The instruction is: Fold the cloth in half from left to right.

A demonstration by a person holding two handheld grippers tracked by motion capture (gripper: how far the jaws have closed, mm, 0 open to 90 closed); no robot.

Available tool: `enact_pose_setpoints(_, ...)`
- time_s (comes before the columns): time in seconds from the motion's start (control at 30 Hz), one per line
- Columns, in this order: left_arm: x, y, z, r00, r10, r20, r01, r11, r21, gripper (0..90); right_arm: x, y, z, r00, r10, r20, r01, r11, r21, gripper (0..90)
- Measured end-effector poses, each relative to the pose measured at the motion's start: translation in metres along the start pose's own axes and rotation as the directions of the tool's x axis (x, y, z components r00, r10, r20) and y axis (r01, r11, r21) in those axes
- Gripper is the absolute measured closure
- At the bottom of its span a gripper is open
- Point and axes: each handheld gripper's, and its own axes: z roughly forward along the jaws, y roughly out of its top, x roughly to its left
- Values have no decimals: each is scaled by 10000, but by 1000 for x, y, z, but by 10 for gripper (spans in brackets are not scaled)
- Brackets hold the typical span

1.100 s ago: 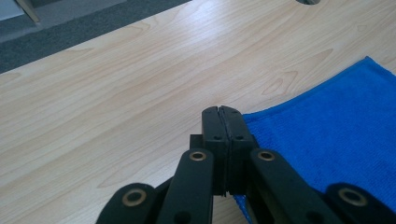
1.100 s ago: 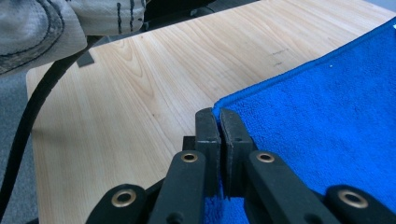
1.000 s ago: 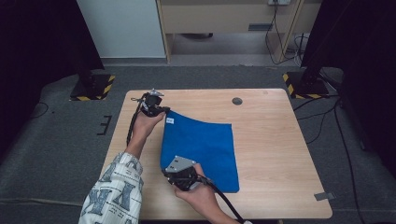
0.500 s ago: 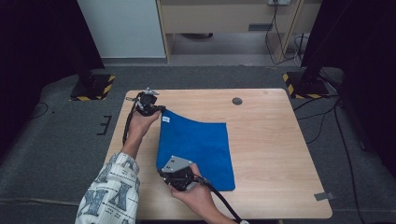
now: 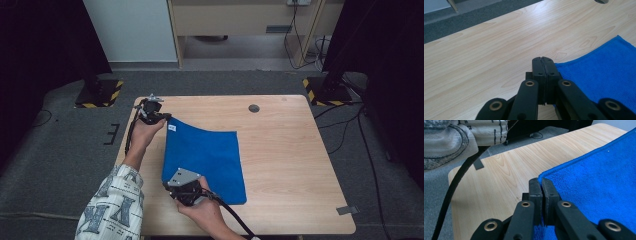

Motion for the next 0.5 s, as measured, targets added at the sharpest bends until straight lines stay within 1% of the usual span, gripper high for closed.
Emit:
enact_pose_setpoints(0.1, 2, -1, -1, 10000, -20, -7, 20, 10000, -17, 899, 2, 2, 1, 10000, 33, -83, -34, 10000, -64, 879)
enact_pose_setpoints(0.23, 4, -3, -4, 10000, -3, -63, 3, 10000, -3, 898, 6, 6, 3, 10000, -7, -85, 6, 9999, -108, 879)
enact_pose_setpoints(0.43, 10, -5, -10, 9999, -42, -110, 41, 10000, -60, 898, 15, 14, 9, 9998, -143, -143, 141, 9997, -202, 879)
enact_pose_setpoints(0.5, 12, -6, -13, 9999, -65, -144, 64, 10000, -70, 899, 17, 16, 12, 9997, -123, -192, 118, 9996, -270, 879)
